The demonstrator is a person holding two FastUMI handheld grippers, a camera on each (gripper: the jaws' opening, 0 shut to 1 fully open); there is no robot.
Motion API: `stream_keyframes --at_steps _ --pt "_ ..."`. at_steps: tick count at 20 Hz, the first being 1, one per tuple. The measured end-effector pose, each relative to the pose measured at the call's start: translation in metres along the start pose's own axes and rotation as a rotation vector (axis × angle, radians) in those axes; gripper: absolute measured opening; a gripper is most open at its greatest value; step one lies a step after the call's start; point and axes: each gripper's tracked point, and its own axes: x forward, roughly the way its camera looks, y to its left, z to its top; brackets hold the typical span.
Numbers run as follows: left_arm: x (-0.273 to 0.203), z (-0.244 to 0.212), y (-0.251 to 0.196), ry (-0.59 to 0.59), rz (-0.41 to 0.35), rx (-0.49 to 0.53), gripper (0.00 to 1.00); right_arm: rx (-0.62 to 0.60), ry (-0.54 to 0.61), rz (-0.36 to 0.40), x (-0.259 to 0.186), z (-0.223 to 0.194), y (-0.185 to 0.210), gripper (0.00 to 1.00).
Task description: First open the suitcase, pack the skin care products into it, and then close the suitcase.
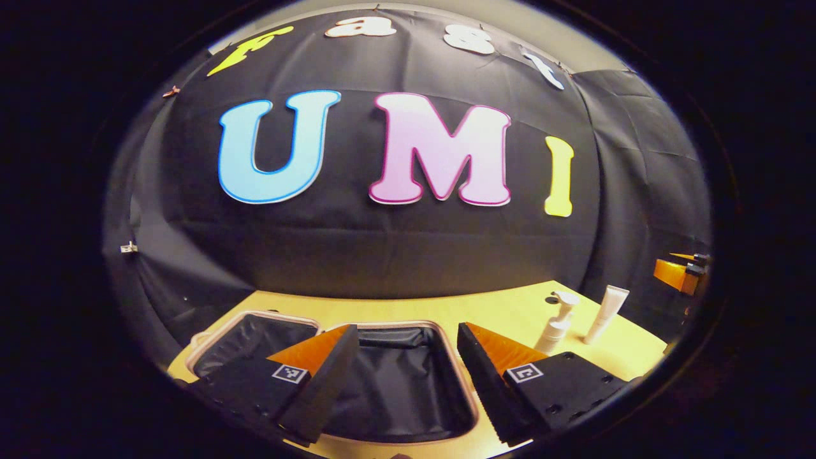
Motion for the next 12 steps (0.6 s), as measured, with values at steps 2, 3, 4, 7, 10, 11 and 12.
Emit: stream_keyframes --at_steps 2,3,4,7,10,11,12 --pt "0.012 -0.022 -0.052 0.030 -0.076 0.009 0.97 -0.001 0.014 0.001 0.003 -0.011 -0.005 0.97" --pt "0.020 -0.034 -0.074 0.044 -0.110 0.025 0.97 -0.002 0.017 0.000 0.005 -0.016 -0.008 0.97" --pt "0.028 -0.044 -0.096 0.055 -0.143 0.042 0.98 -0.002 0.020 0.001 0.006 -0.021 -0.011 0.96" --pt "0.050 -0.063 -0.147 0.077 -0.239 0.068 0.97 0.002 0.033 -0.001 0.010 -0.034 -0.019 0.97" --pt "0.083 -0.086 -0.188 0.109 -0.290 0.063 0.98 0.016 0.054 -0.010 0.013 -0.050 -0.028 0.97" --pt "0.096 -0.093 -0.196 0.111 -0.293 0.061 0.98 0.022 0.061 -0.013 0.014 -0.055 -0.031 0.97" --pt "0.108 -0.097 -0.204 0.111 -0.293 0.059 0.98 0.026 0.067 -0.016 0.015 -0.059 -0.034 0.97"
